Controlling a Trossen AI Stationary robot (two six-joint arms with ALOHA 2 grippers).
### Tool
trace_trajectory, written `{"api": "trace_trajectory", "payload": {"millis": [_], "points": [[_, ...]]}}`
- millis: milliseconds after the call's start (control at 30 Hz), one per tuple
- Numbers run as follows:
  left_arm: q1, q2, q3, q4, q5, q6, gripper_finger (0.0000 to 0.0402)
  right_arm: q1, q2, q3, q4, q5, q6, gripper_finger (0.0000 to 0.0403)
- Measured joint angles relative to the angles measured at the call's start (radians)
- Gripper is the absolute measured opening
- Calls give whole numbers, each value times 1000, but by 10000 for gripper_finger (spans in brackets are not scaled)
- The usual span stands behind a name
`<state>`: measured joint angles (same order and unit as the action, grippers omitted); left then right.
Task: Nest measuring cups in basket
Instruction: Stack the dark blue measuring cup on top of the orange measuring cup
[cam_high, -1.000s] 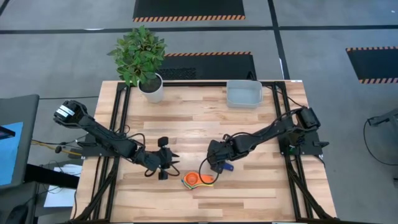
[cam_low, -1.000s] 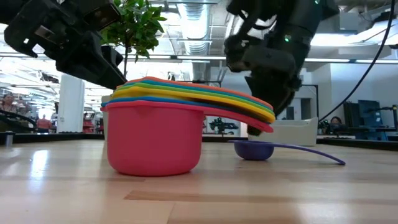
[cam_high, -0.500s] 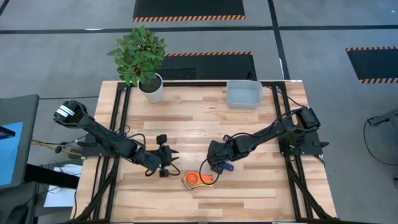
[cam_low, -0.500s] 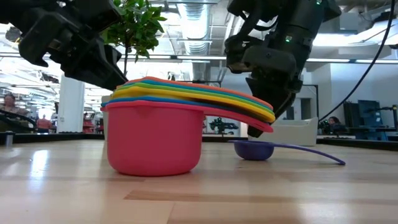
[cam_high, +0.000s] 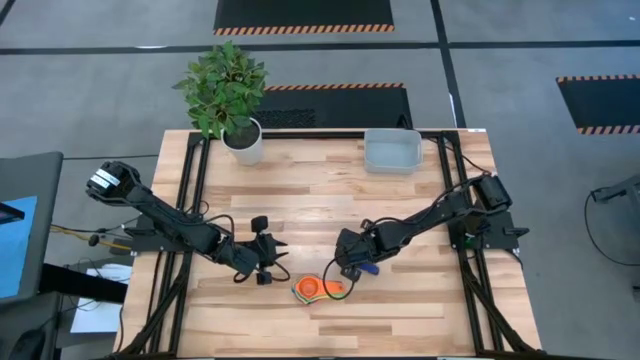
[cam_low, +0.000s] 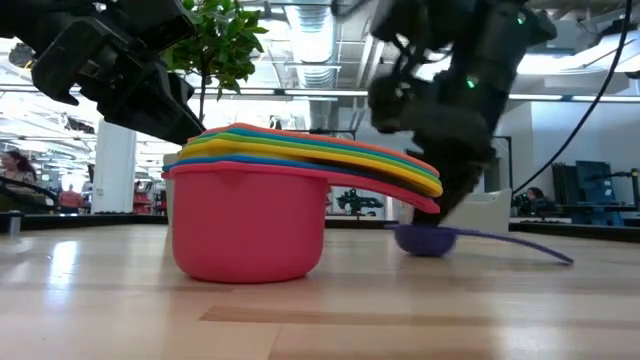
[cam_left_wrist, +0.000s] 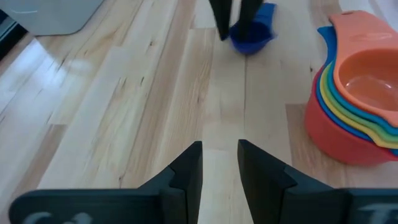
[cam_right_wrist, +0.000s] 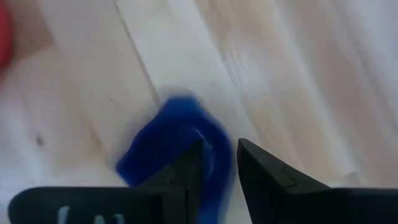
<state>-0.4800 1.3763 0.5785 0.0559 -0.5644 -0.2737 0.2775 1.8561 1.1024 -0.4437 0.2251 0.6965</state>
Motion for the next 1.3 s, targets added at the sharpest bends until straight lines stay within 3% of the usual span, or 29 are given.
{"api": "trace_trajectory", "payload": {"millis": [200,400,600,867,1000,1100,1300], "points": [[0,0,0,-7,0,0,91,0,15,-1,-7,-12,-5,95],[3,0,0,-5,-1,0,91,0,11,3,-22,-5,-24,15],[3,0,0,-5,-1,0,91,8,-3,65,-117,-12,-52,26],[4,0,0,6,-30,8,91,29,-42,295,-237,-18,-229,10],[5,0,0,7,-27,8,91,29,-36,382,-168,-42,-293,12],[5,0,0,3,-24,7,91,27,-36,387,-46,-100,-338,9],[5,0,0,3,-24,2,91,26,-35,387,15,-116,-368,13]]}}
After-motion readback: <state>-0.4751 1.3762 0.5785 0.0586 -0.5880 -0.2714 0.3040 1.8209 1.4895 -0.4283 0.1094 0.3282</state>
